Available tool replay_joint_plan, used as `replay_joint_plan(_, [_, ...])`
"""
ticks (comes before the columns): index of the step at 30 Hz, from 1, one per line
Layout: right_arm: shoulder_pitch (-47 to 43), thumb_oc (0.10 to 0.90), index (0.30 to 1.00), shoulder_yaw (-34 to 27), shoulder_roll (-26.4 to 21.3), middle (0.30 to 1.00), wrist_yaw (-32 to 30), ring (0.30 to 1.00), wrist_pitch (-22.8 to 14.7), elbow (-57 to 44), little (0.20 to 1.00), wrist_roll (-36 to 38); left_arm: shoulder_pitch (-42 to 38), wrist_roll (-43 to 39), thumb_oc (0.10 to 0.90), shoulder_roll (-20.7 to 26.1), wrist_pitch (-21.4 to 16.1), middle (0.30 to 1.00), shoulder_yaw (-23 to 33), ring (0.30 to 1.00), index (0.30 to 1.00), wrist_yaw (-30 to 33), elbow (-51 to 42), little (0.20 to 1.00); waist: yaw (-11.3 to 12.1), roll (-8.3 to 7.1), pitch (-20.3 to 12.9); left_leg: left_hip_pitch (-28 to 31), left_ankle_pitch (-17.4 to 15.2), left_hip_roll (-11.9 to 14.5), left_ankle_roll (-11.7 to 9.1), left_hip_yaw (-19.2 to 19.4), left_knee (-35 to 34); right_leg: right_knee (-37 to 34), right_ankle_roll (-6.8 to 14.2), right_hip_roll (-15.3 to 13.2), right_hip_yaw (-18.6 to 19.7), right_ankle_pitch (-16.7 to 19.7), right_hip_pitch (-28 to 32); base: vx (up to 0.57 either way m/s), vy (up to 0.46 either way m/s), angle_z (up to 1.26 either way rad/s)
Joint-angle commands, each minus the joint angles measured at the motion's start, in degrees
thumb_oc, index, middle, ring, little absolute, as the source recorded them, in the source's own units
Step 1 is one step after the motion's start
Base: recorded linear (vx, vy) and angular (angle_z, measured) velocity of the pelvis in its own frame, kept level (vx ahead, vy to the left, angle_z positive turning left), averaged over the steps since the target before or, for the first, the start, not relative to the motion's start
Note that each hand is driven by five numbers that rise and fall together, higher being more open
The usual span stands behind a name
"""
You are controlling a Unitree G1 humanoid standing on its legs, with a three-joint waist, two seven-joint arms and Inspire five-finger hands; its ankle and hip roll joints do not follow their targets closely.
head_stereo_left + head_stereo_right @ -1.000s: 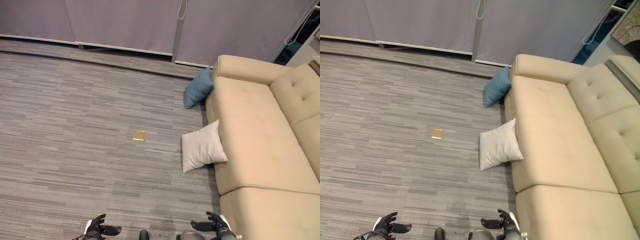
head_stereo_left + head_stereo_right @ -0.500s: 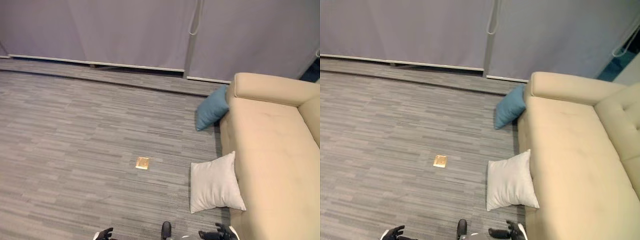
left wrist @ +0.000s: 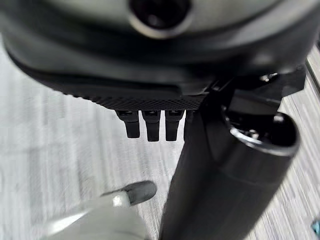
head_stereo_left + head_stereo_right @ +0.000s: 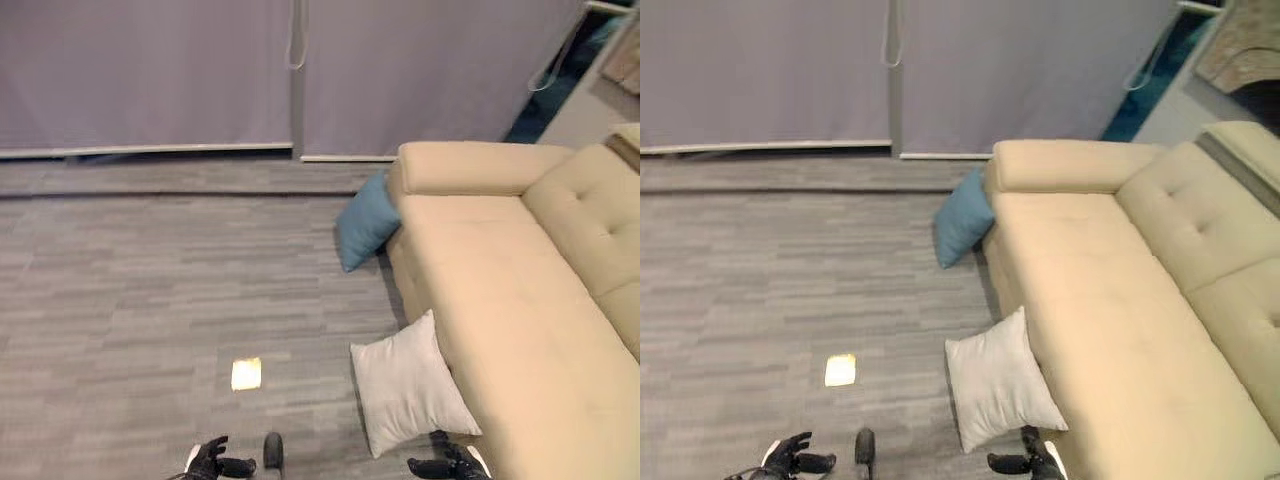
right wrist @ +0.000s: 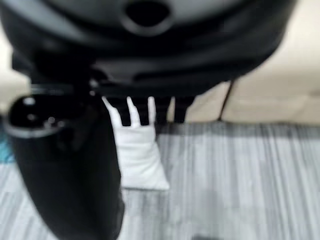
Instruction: Pick up all the scattered cushions and arrange them neatly on the sofa.
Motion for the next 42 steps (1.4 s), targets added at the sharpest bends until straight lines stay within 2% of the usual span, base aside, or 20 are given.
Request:
replay_joint_plan(1, [-2.8, 0.8, 0.9, -1.4, -1.2, 0.9, -1.0, 0.9, -1.0, -1.7, 0.9, -0.6, 0.2, 1.5, 0.8, 3.0, -0.3, 0.9, -0.4, 0.9, 0.9, 1.0, -2.1, 0.9, 1.2, -1.99, 0.6, 1.1, -9.3, -0.8, -1.6, 2.0, 5.2, 3.0, 3.2, -4.6, -0.6, 11.9, -6.0, 0.11, 0.123, 0.07])
replay_joint_plan(3, [-3.1, 0.8, 0.9, -1.3, -1.0, 0.9, -1.1, 0.9, -1.2, -2.1, 0.9, -0.7, 0.0, 1.1, 0.8, 3.3, -0.4, 0.9, -0.2, 0.9, 0.9, 1.0, -2.3, 0.9, 1.2, -1.35, 1.2, 2.0, -9.9, -0.5, -1.1, 3.0, 5.1, 6.4, 3.8, -5.3, -2.1, 13.1, -8.0, 0.12, 0.122, -0.15])
replay_joint_plan(4, [-3.0, 0.8, 0.9, -1.2, -0.9, 0.9, -1.2, 0.9, -1.2, -2.6, 0.9, -1.1, 0.2, 0.7, 0.8, 3.5, -0.5, 0.9, 0.3, 0.9, 0.9, 1.2, -2.1, 0.9, 1.3, -0.91, 1.2, 3.6, -11.0, -0.5, -0.9, 4.1, 4.5, 6.1, 3.5, -6.9, -5.6, 12.6, -9.4, 0.21, 0.112, -0.55])
replay_joint_plan(7, [-3.7, 0.8, 0.9, -0.9, -1.0, 0.9, -1.1, 0.9, -1.2, -2.6, 0.9, -1.7, 0.4, 0.4, 0.8, 3.3, -0.5, 0.9, 0.8, 0.9, 0.9, 1.1, -1.4, 0.9, 1.3, -0.89, 0.5, 5.7, -12.8, -0.4, -1.2, 6.2, 4.2, -1.1, 2.8, -7.9, -12.0, 10.9, -10.8, 0.22, 0.018, -0.74])
replay_joint_plan(8, [-4.5, 0.8, 0.9, -0.6, -1.4, 0.9, -1.2, 0.9, -1.1, -2.8, 0.9, -2.1, 0.3, -0.3, 0.8, 3.2, -0.4, 0.9, 1.2, 0.9, 0.9, 1.0, -1.3, 0.9, 1.7, -0.73, 0.6, 6.6, -13.8, -0.2, -1.4, 7.4, 4.7, -4.8, 2.7, -9.5, -18.2, 11.6, -12.3, 0.24, -0.032, -0.76])
replay_joint_plan(10, [-4.5, 0.8, 0.9, -0.9, -1.8, 0.9, -1.3, 0.9, -1.1, -2.9, 0.9, -2.2, 0.1, -0.1, 0.8, 3.1, -0.5, 0.9, 1.4, 0.9, 0.9, 0.9, -1.0, 0.9, 1.3, -0.81, 0.9, 8.1, -15.0, -0.1, -1.6, 8.4, 5.6, -5.8, 3.1, -9.9, -20.5, 12.0, -12.1, 0.2, -0.051, -0.73])
replay_joint_plan(13, [-3.7, 0.8, 0.9, -1.2, -1.9, 0.9, -1.1, 0.9, -1.2, -3.1, 0.9, -1.5, 0.1, 0.4, 0.8, 2.9, -0.6, 0.9, 1.0, 0.9, 0.9, 1.2, -1.2, 0.9, 0.1, -1.38, 0.3, 8.6, -15.7, -0.4, -2.3, 8.5, 6.8, -8.0, 2.4, -8.1, -17.2, 11.9, -11.1, 0.16, -0.086, -0.2])
replay_joint_plan(14, [-3.0, 0.8, 0.9, -1.8, -2.5, 0.9, -1.0, 0.9, -1.2, -2.5, 0.9, -1.1, 0.4, 0.8, 0.8, 2.6, -0.9, 0.9, 0.9, 0.9, 0.9, 0.7, -1.4, 0.9, 0.0, -1.89, 0.0, 8.3, -15.4, 0.0, -3.8, 9.3, 11.1, -11.6, 1.8, -7.1, -16.7, 11.5, -8.0, 0.19, -0.163, 0.37])
replay_joint_plan(16, [-2.7, 0.8, 0.9, -2.0, -3.2, 0.9, -1.5, 0.9, -1.4, -2.0, 0.9, -0.5, 0.0, 1.1, 0.8, 2.5, -0.9, 0.9, 0.1, 0.9, 0.9, 0.4, -2.6, 0.9, 0.3, -2.99, 0.5, 4.0, -11.8, 2.7, -6.7, 10.1, 23.7, -14.7, -0.2, -5.6, -15.4, 11.1, -4.1, 0.16, -0.178, 0.2])
replay_joint_plan(18, [-3.2, 0.8, 0.9, -1.5, -3.5, 0.9, -1.4, 0.9, -1.3, -1.7, 0.9, 0.1, -0.7, -0.2, 0.8, 2.2, -1.1, 0.9, -0.1, 0.9, 0.9, 0.5, -3.3, 0.9, 1.5, -3.78, 1.0, 0.0, -11.1, 2.6, -6.2, 7.7, 28.3, -15.7, -1.3, -4.8, -13.1, 10.4, -2.6, 0.08, -0.065, -0.51])
replay_joint_plan(19, [-3.3, 0.8, 0.9, -1.3, -3.6, 0.9, -1.4, 0.9, -1.2, -1.5, 0.9, 0.0, -0.7, -0.6, 0.8, 1.9, -1.1, 0.9, -0.2, 0.9, 0.9, 0.5, -3.2, 0.9, 2.0, -4.05, 1.0, -1.1, -12.0, 2.2, -5.8, 6.4, 26.9, -15.8, -1.1, -4.8, -12.0, 10.2, -2.2, 0.26, 0.062, -1.07])
replay_joint_plan(20, [-3.6, 0.8, 0.9, -1.1, -4.0, 0.9, -1.7, 0.9, -1.5, -1.4, 0.9, -0.2, -0.7, -1.0, 0.8, 1.4, -1.3, 0.9, -0.6, 0.9, 0.9, 0.7, -2.4, 0.9, 3.0, -4.03, 0.6, -1.0, -13.6, 1.7, -5.3, 2.3, 18.4, -17.0, -0.3, -4.2, -8.4, 9.4, -0.7, 0.29, 0.111, -0.97])
replay_joint_plan(24, [-4.6, 0.8, 0.9, -0.7, -4.0, 0.9, -2.2, 0.9, -1.5, -0.8, 0.9, 0.1, -1.6, -2.3, 0.8, 0.8, -1.8, 0.9, -1.0, 0.9, 0.9, 1.1, -1.5, 0.9, 4.5, -3.26, 0.7, -4.1, -8.3, 0.4, -6.4, -8.8, 10.5, -17.9, -0.2, -2.6, -2.9, 9.1, 0.5, 0.18, 0.091, -1.3])
replay_joint_plan(26, [-4.8, 0.8, 0.9, -0.7, -4.4, 0.9, -2.4, 0.9, -1.4, -0.4, 0.9, 0.1, -2.0, -2.5, 0.8, 0.6, -1.8, 0.9, -1.6, 0.9, 0.9, 1.1, -1.1, 0.9, 4.8, -2.86, 1.1, -5.5, -6.7, -0.4, -6.7, -12.3, 9.5, -17.6, -0.2, -2.0, -0.8, 8.7, 1.0, 0.12, 0.121, -0.99])
replay_joint_plan(28, [-4.6, 0.8, 0.9, -1.1, -4.4, 0.9, -2.2, 0.9, -1.3, -0.1, 0.9, 0.1, -1.8, -1.9, 0.8, 0.2, -1.3, 0.9, -1.5, 0.9, 0.9, 0.7, -0.1, 0.9, 4.5, -2.0, 0.4, -2.8, -6.9, 0.5, -6.3, -11.7, 5.9, -17.5, 0.0, -1.7, 0.5, 8.0, 1.2, 0.13, 0.182, -0.93])
replay_joint_plan(32, [-4.2, 0.8, 0.9, -1.7, -4.0, 0.9, -2.0, 0.9, -1.2, 0.0, 0.9, 0.3, -1.3, -0.5, 0.8, 0.2, -0.9, 0.9, -1.6, 0.9, 0.9, 0.3, 0.2, 0.9, 3.7, -1.74, -0.9, -1.0, -7.4, 0.3, -5.3, -9.6, 5.3, -16.3, 0.8, -3.0, 2.3, 8.2, 0.7, 0.13, 0.207, -0.5])
replay_joint_plan(37, [-4.3, 0.8, 0.9, -1.7, -2.8, 0.9, -1.6, 0.9, -0.7, 0.1, 0.9, 0.7, -2.2, 0.2, 0.8, 1.4, -1.2, 0.9, -1.4, 0.9, 0.9, 0.6, -0.8, 0.9, 3.5, -1.38, -1.1, 1.1, -8.8, -0.4, -2.7, -4.4, 4.0, -13.5, 3.4, -4.9, 5.8, 9.7, -2.7, 0.05, 0.213, -0.69])
replay_joint_plan(39, [-4.8, 0.8, 0.9, -1.5, -2.6, 0.9, -1.8, 0.9, -0.6, -0.1, 0.9, 0.4, -2.5, -0.1, 0.8, 2.0, -1.3, 0.9, -1.2, 0.9, 0.9, 1.0, -1.1, 0.9, 4.1, -0.84, -0.4, 1.3, -9.2, -0.5, -2.2, -2.2, 3.5, -11.9, 4.6, -6.0, 4.0, 10.8, -5.2, -0.08, 0.159, -0.78])
replay_joint_plan(40, [-5.1, 0.8, 0.9, -1.5, -2.6, 0.9, -1.9, 0.9, -0.7, -0.2, 0.9, 0.3, -2.5, -0.5, 0.8, 2.2, -1.5, 0.9, -1.1, 0.9, 0.9, 1.3, -1.3, 0.9, 5.0, -0.6, 0.3, 1.6, -9.4, -0.2, -2.2, -1.2, 3.5, -11.2, 4.8, -7.2, 0.4, 11.0, -5.8, -0.1, 0.08, -0.61])
replay_joint_plan(42, [-5.3, 0.8, 0.9, -1.5, -2.5, 0.9, -2.2, 0.9, -1.2, -0.2, 0.9, 0.0, -2.4, -1.3, 0.8, 2.3, -1.7, 0.9, -0.8, 0.9, 0.9, 1.1, -1.6, 0.9, 6.7, 0.06, 0.7, 1.9, -9.1, 0.3, -2.3, 0.6, 2.8, -10.3, 3.9, -10.4, -11.1, 10.7, -6.1, -0.1, 0.1, -0.86])
